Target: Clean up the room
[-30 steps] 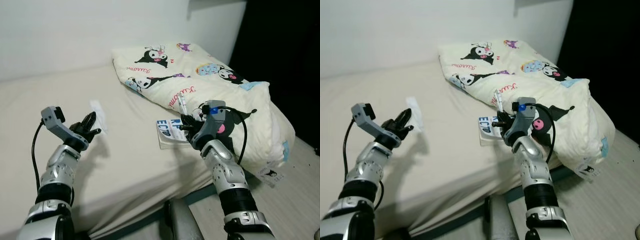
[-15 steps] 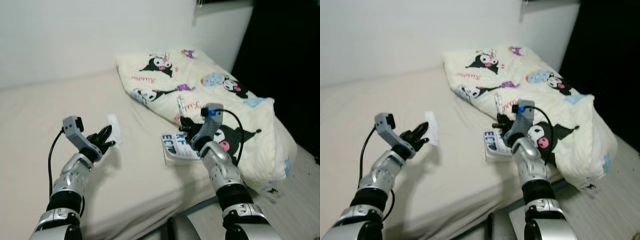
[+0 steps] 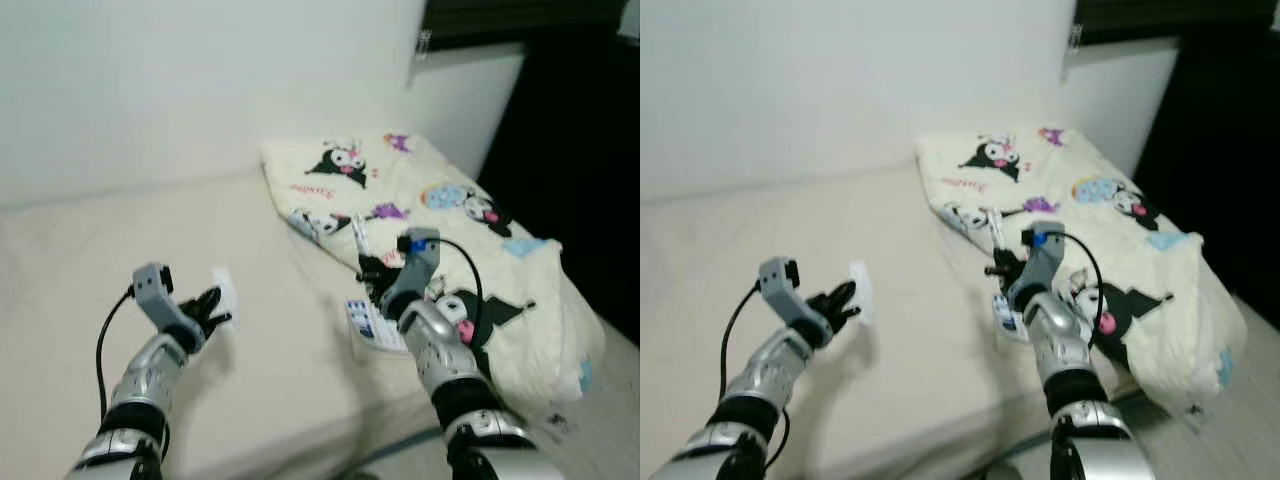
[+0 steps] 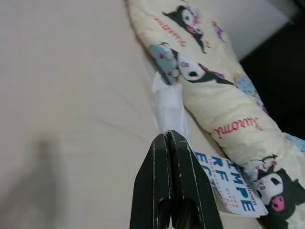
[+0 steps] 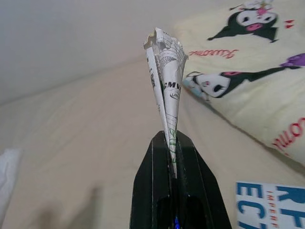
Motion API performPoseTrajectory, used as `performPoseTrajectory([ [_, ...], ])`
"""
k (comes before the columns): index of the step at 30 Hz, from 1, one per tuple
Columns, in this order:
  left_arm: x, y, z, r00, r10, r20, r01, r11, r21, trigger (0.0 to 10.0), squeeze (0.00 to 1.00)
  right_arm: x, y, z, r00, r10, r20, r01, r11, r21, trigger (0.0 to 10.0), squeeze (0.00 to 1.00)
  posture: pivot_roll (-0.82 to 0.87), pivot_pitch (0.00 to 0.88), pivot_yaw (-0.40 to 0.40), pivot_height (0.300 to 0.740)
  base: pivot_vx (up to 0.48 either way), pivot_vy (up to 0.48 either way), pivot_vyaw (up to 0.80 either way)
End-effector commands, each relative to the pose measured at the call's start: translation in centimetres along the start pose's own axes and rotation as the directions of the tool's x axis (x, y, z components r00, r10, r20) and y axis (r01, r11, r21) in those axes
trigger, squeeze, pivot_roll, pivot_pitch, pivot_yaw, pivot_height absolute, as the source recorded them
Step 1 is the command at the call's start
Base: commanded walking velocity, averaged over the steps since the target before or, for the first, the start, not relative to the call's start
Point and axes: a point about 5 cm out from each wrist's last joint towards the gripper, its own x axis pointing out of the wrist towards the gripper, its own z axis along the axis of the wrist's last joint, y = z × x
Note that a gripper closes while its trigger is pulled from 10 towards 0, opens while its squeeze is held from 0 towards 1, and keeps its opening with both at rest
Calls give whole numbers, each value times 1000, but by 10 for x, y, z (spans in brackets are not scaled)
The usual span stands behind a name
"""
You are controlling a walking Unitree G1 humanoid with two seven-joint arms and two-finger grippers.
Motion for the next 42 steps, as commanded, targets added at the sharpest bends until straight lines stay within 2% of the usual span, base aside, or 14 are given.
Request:
performPoseTrajectory([
  [1, -8, 14, -6, 998, 62, -21, -61, 998, 8, 10000, 0, -2, -5, -4, 1000, -12, -10, 12, 1000, -10, 10000, 0, -102, 0, -18, 700, 0, 0, 0],
  [9, -36, 46, -38, 967, 228, -117, -227, 974, 24, 10000, 0, -30, -30, -56, 970, -113, -216, 103, 993, -55, 10000, 0, -101, 0, -28, 725, 0, 0, 0],
  [13, -63, 72, -59, 897, 396, -196, -389, 918, 74, 10000, 0, -78, -58, -108, 873, -240, -424, 216, 971, -103, 10000, 0, -101, 0, -33, 740, 0, 0, 0],
  [19, -77, 80, -72, 851, 459, -257, -443, 889, 118, 10000, 0, -102, -66, -129, 810, -293, -509, 257, 956, -141, 10000, 0, -103, 0, -30, 740, -82, 0, 0],
  [21, -95, 88, -90, 794, 513, -326, -486, 858, 166, 10000, 0, -133, -77, -151, 711, -376, -594, 317, 926, -206, 10000, 0, -105, 0, -27, 740, -422, 0, 394],
  [22, -101, 89, -96, 778, 526, -343, -496, 850, 177, 10000, 0, -141, -79, -156, 686, -398, -610, 334, 916, -222, 10000, 0, -103, 0, -28, 740, 0, 0, 788],
  [24, -101, 89, -96, 778, 526, -343, -496, 850, 177, 10000, 0, -141, -79, -156, 686, -398, -610, 334, 916, -222, 10000, 0, -103, 0, -28, 740, 0, 0, 788],
  [25, -117, 93, -111, 732, 560, -388, -522, 827, 209, 10000, 0, -155, -81, -164, 652, -416, -634, 349, 907, -236, 10000, 0, -101, 0, -28, 740, 0, 0, 775],
  [30, -136, 96, -128, 675, 587, -447, -534, 807, 253, 10000, 0, -163, -80, -171, 630, -412, -659, 337, 909, -246, 10000, 0, -104, 0, -27, 740, 0, 0, 775],
  [32, -155, 96, -144, 617, 601, -508, -518, 796, 313, 10000, 0, -170, -76, -179, 601, -395, -695, 281, 918, -279, 10000, 0, -108, 0, -26, 740, 0, 0, 775],
  [33, -155, 96, -144, 617, 601, -508, -518, 796, 313, 10000, 0, -170, -76, -179, 601, -395, -695, 281, 918, -279, 10000, 0, -108, 0, -26, 740, 0, 0, 775],
  [36, -170, 96, -156, 560, 621, -549, -513, 780, 359, 10000, 0, -180, -72, -188, 561, -390, -730, 237, 921, -310, 10000, 0, -104, 0, -29, 740, 0, 0, 775],
  [40, -168, 93, -158, 571, 604, -556, -487, 794, 363, 10000, 0, -195, -70, -197, 509, -388, -768, 194, 921, -337, 10000, 0, -89, 0, -33, 740, 0, 0, 775],
  [42, -168, 93, -158, 571, 604, -556, -487, 794, 363, 10000, 0, -195, -70, -197, 509, -388, -768, 194, 921, -337, 10000, 0, -89, 0, -33, 740, 0, 0, 775],
])
